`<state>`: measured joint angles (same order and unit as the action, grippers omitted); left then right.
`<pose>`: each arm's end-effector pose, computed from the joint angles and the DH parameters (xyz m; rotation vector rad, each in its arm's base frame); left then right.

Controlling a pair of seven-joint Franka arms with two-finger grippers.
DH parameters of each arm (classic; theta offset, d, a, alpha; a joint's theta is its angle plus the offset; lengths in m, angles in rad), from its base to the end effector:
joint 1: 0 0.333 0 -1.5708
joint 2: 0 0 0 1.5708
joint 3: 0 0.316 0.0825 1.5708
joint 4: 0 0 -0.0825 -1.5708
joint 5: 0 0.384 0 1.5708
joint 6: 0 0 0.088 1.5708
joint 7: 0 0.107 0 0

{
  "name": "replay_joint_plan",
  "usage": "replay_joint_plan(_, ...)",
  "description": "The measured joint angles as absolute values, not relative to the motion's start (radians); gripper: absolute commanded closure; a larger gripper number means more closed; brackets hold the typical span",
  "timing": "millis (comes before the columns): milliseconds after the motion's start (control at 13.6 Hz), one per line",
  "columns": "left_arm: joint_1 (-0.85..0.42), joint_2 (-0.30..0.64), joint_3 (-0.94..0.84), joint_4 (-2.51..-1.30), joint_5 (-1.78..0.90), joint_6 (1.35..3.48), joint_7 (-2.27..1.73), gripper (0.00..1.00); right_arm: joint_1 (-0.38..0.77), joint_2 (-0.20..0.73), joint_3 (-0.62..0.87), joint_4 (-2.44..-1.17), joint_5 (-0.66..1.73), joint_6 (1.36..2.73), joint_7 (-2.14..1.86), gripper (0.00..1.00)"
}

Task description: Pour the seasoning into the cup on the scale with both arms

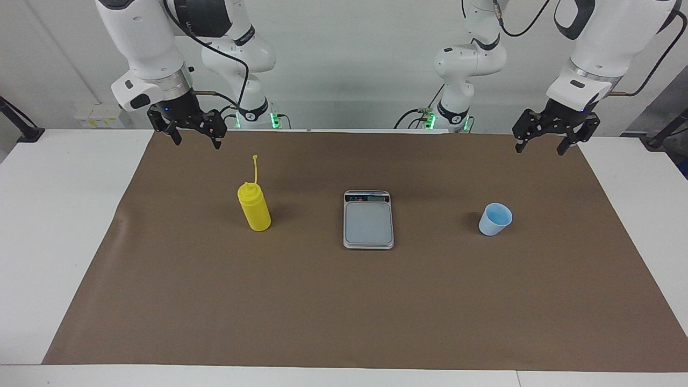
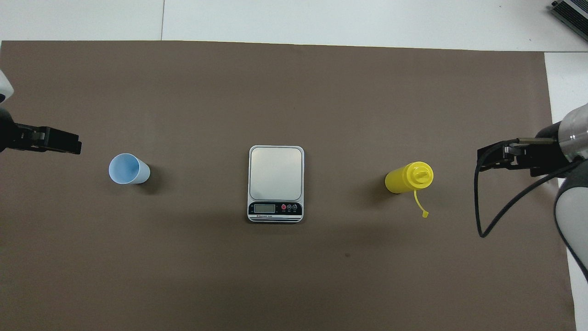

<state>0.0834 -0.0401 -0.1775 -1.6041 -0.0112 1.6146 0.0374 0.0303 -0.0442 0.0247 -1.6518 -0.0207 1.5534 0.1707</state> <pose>0.5440 -0.0546 0.6344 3.1283 -0.2057 0.0781 0.5366 0.0276 0.6091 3.1076 -0.1797 -0.0800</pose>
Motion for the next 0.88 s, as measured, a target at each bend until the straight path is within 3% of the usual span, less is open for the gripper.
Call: replay_joint_plan(885,0.083,-0.040,-0.177,-1.617,-0.011,1.615,0.038,0.00,0.031,-0.044,0.025,-1.653,-0.021,1.553,0.171,0.00)
